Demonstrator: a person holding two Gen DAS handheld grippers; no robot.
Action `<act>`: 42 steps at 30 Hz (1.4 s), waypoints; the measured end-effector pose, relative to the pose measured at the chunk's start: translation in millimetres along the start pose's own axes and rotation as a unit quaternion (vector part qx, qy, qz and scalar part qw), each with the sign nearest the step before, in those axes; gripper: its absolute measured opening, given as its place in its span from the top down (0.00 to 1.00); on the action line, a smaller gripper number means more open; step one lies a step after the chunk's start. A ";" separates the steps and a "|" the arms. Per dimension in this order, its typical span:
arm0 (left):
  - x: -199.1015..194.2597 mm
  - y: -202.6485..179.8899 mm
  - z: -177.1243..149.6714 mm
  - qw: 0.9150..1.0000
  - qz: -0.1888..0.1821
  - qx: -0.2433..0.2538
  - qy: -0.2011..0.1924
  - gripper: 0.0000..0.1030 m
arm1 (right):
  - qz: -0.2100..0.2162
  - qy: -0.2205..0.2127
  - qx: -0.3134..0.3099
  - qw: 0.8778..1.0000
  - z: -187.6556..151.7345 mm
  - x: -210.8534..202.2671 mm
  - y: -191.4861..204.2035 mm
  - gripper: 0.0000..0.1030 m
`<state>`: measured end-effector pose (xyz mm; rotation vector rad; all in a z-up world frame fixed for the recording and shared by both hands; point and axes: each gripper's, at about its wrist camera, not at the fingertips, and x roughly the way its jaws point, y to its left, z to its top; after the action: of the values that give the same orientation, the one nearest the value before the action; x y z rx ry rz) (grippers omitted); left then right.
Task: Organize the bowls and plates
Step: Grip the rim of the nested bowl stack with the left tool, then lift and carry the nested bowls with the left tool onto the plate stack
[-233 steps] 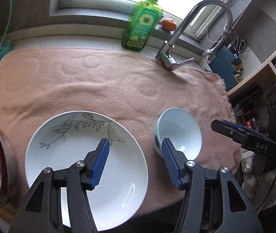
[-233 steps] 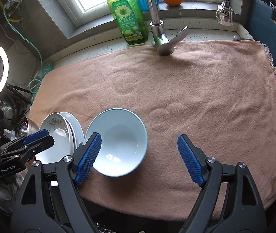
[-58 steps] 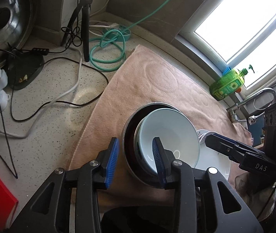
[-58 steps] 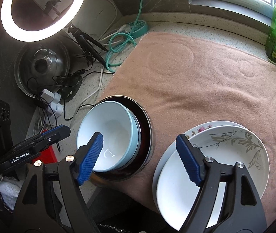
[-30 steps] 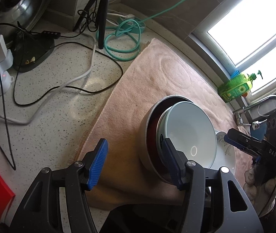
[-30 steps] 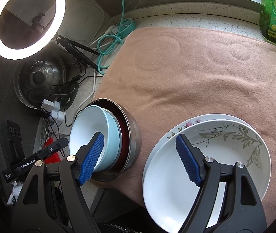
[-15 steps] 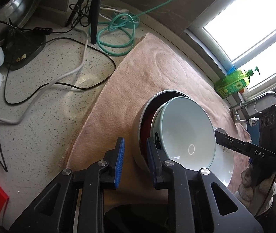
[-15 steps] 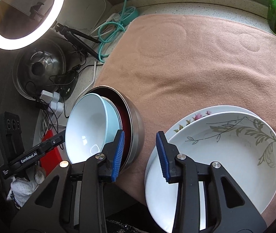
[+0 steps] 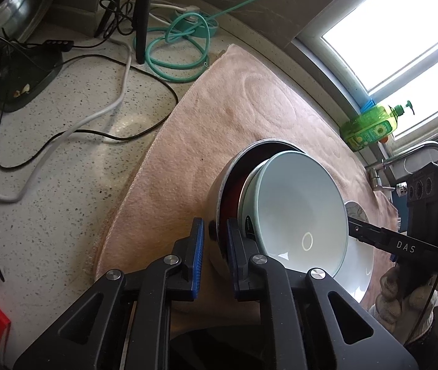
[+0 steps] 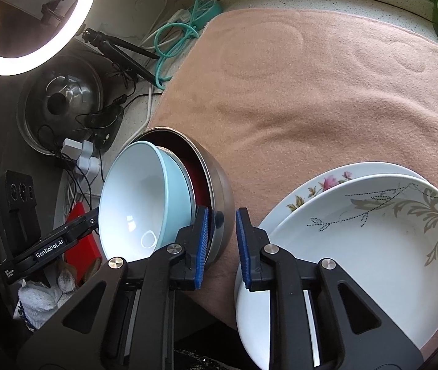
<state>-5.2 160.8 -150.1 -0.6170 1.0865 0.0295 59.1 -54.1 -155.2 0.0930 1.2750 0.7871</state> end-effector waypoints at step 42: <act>-27.5 -78.5 13.2 0.996 -0.021 0.070 -0.042 0.92 | -0.019 -0.061 0.003 0.998 -13.4 -87.2 -12.8 0.87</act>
<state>17.2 109.3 -87.3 -0.5080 0.9858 -0.0565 47.1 -118.2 -94.4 0.1201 1.1601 0.7338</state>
